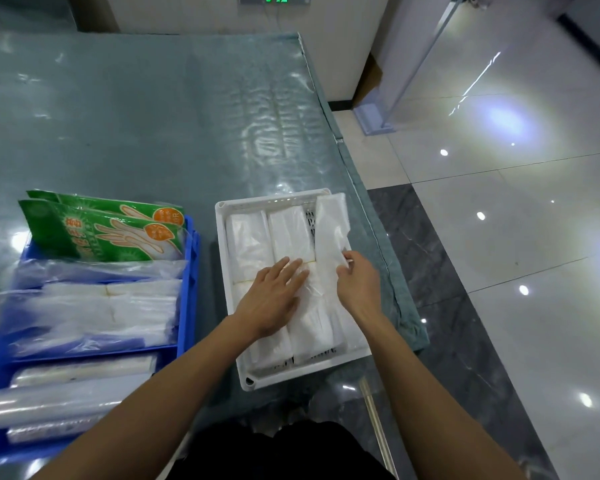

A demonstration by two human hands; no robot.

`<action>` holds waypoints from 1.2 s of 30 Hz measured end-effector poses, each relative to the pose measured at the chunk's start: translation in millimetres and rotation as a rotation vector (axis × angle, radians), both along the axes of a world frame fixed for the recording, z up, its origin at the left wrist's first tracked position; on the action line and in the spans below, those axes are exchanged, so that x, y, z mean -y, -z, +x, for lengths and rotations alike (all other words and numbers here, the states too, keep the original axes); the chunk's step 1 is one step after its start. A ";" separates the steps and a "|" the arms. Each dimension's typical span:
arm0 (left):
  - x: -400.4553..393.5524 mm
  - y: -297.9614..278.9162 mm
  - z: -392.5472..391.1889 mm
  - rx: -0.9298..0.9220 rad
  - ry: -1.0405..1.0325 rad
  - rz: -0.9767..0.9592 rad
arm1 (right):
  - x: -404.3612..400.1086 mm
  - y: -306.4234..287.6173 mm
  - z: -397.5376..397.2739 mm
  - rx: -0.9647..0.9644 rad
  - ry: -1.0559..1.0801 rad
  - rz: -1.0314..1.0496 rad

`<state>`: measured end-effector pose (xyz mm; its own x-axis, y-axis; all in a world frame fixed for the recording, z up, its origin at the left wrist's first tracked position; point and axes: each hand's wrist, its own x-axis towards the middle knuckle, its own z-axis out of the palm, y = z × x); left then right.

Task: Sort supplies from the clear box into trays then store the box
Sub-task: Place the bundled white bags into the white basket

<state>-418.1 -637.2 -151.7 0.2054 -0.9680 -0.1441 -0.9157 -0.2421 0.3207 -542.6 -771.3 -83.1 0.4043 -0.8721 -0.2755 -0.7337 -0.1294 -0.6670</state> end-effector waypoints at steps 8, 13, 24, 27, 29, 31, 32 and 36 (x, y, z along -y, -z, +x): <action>0.4 1.5 -4.7 0.113 0.086 0.111 | 13.7 -9.4 -2.0 0.093 0.039 -0.024; -2.8 2.6 -4.3 0.119 0.043 0.094 | 9.8 18.0 13.7 0.006 -0.013 0.055; -8.8 0.3 -9.8 0.028 -0.032 -0.053 | -9.7 32.9 5.7 0.020 -0.077 -0.024; -5.5 -1.2 -12.2 0.057 0.011 -0.141 | -20.8 31.1 -6.1 -0.030 -0.166 -0.132; -2.9 -0.1 -12.4 0.078 0.051 -0.151 | -29.5 32.8 -15.6 -0.173 -0.281 -0.213; -1.0 1.2 -12.7 0.089 0.073 -0.123 | -36.6 34.8 -24.1 -0.277 -0.359 -0.251; -0.6 1.9 -12.9 0.091 0.083 -0.106 | -39.3 35.2 -27.4 -0.293 -0.371 -0.261; -1.2 3.8 -11.7 0.097 0.115 -0.048 | -46.1 36.0 -36.7 -0.264 -0.353 -0.369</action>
<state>-429.9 -636.0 -155.5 0.1032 -0.9913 -0.0816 -0.9639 -0.1199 0.2377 -579.3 -725.2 -119.1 0.6470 -0.7546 -0.1095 -0.7395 -0.5860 -0.3313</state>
